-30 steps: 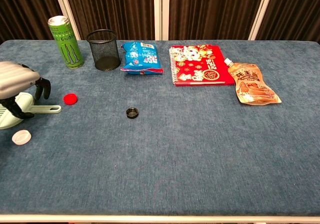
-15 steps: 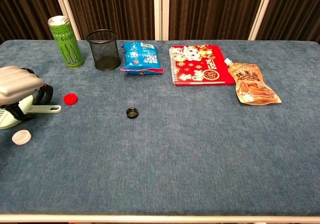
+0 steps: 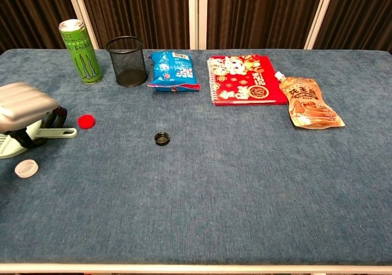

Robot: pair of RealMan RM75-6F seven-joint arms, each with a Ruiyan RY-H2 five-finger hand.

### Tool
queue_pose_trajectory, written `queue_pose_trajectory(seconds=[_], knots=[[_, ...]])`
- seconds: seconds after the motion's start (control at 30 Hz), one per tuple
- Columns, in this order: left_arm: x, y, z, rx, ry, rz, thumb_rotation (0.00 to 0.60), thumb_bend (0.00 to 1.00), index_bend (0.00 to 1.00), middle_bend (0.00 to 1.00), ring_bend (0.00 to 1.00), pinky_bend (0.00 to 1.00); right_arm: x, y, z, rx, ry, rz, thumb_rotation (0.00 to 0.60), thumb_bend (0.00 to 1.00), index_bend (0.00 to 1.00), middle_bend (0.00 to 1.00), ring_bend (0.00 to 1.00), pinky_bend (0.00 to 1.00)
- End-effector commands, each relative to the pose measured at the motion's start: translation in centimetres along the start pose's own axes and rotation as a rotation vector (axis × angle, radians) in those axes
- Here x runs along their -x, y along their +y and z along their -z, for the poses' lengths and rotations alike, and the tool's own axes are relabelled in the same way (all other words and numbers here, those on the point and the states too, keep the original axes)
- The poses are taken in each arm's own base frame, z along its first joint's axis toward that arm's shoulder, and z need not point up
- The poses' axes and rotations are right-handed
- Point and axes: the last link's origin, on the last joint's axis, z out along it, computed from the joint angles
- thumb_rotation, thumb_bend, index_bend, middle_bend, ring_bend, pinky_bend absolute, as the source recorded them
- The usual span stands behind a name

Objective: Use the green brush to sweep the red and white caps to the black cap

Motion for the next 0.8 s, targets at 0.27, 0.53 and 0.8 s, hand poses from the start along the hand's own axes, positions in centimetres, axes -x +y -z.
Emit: queue_pose_trajectory(seconds=[0.27, 0.53, 0.8], knots=[[-0.9, -1.9, 0.8, 0.012, 0.101, 0.205, 0.6, 0.41, 0.48, 0.58, 0.45, 0.54, -0.1, 0.0, 0.1, 0.001, 0.0, -0.001, 0.6, 0.12, 0.0, 0.04, 0.0, 0.0], [-1.7, -5.0, 2.4, 0.032, 0.228, 0.447, 0.6, 0.43, 0.49, 0.6, 0.46, 0.55, -0.2, -0.3, -0.2, -0.01, 0.002, 0.006, 0.6, 0.12, 0.0, 0.04, 0.0, 0.0], [-1.9, -7.4, 4.3, 0.033, 0.295, 0.567, 0.6, 0.44, 0.49, 0.6, 0.46, 0.54, -0.4, -0.5, -0.4, -0.021, 0.022, 0.003, 0.6, 0.12, 0.0, 0.04, 0.0, 0.0]])
